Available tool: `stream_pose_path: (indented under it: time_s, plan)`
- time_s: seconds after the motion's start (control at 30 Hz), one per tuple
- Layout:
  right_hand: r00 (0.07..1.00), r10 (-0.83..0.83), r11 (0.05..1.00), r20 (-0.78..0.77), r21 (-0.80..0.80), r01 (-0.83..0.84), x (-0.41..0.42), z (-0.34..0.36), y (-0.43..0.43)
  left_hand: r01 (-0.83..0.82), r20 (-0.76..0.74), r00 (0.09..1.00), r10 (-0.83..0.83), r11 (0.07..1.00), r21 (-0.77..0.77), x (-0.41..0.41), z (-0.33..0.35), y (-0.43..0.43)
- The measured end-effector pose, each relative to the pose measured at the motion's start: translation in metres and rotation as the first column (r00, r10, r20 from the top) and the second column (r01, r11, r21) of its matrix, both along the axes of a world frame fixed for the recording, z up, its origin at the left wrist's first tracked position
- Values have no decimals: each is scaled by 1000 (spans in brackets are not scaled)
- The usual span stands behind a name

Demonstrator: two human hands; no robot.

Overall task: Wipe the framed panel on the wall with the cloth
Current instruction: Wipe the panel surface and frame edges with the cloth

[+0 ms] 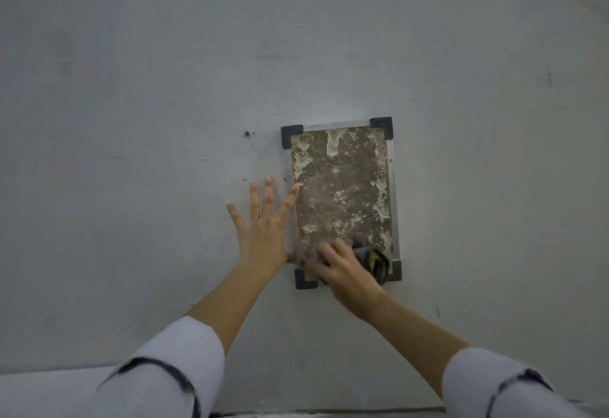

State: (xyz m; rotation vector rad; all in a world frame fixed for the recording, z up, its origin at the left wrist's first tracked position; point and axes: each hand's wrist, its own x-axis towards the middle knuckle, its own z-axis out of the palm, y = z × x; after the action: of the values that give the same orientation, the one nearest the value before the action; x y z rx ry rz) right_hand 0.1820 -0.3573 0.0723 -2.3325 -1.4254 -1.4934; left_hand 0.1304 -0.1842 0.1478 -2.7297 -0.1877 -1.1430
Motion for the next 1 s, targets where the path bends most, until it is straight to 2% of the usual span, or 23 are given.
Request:
stream_pose_path:
  time_s: [0.07,0.17,0.27,0.33,0.43,0.53,0.6,0.63,0.7,0.77,0.8,0.9,1.0]
  plan:
    - [999,18,999,-34,-50,-19,-3,-13,-8,-6,-16,1000,6,1000,14,-2,1,-1]
    - [999,47,997,16,-63,-46,-6,10,-13,17,-20,1000,-17,1000,-14,-4,1,-1]
    - [1000,-22,974,17,226,17,-4,47,-15,74,-11,997,-75,996,-42,-2,-2,-3]
    - [997,-63,947,33,318,49,-1,49,-13,98,1,995,-98,995,-27,-1,-3,-9]
    - [998,-45,979,41,200,36,0,13,-12,111,5,994,-111,993,37,4,-7,-16]
    - [1000,-15,999,-19,34,16,-1,-19,-26,79,-23,997,-77,988,129,8,-16,-18]
    - [1000,-4,997,-14,-76,3,-2,-13,-35,83,-41,996,-78,988,130,7,-19,-19]
    - [1000,-2,997,-2,-77,1,-3,-4,-37,89,-42,996,-84,988,126,6,-18,-20]
    - [1000,-12,996,2,86,12,-1,26,-38,103,-29,994,-101,989,103,9,-19,-23]
    - [999,-33,949,18,313,26,3,65,-39,127,-3,992,-127,989,80,14,-22,-25]
    - [998,-47,925,35,378,31,6,81,-39,146,-5,989,-146,985,87,15,-24,-27]
    - [992,-79,902,94,430,31,13,92,-39,197,-67,980,-190,973,123,16,-27,-32]
    - [991,-81,922,106,386,34,18,44,-40,222,-98,972,-214,972,72,16,-25,-37]
